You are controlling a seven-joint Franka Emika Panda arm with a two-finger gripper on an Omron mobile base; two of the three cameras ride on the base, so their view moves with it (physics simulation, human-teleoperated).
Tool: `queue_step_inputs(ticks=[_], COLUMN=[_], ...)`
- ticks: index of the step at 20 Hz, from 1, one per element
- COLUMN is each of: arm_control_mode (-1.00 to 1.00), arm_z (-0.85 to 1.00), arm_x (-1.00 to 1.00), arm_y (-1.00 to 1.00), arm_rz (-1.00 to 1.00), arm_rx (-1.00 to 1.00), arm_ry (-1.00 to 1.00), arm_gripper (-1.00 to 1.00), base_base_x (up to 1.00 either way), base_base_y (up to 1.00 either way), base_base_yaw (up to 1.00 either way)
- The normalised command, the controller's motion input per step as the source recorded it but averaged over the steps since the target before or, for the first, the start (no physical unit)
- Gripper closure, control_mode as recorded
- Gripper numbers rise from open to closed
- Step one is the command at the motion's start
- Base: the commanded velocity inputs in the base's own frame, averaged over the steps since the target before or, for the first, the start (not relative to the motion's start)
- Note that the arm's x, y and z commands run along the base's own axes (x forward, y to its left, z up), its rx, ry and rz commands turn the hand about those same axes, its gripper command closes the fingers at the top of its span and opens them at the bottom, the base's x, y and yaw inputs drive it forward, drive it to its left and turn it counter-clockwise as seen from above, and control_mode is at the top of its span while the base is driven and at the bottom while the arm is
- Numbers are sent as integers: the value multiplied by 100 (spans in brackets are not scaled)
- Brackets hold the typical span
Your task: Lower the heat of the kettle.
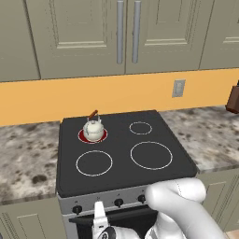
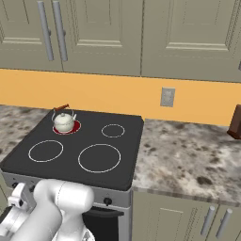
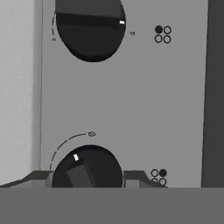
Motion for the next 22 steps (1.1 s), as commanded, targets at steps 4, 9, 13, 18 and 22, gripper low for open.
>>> queue_step_inputs(ticks=[4, 9, 13, 18, 22], arm_control_mode=[-100, -100, -100, -100, -100], arm_z=[17, 21, 22, 26, 31], arm_x=[0, 0, 0, 0, 0], arm_y=[-27, -29, -28, -26, -20], arm_rz=[0, 0, 0, 0, 0], arm_rx=[43, 43, 41, 40, 38], arm_ry=[0, 0, 0, 0, 0], arm_gripper=[100, 100, 100, 100, 100], base_base_x=[0, 0, 0, 0, 0], base_base_y=[0, 0, 0, 0, 0], base_base_yaw=[0, 0, 0, 0, 0])
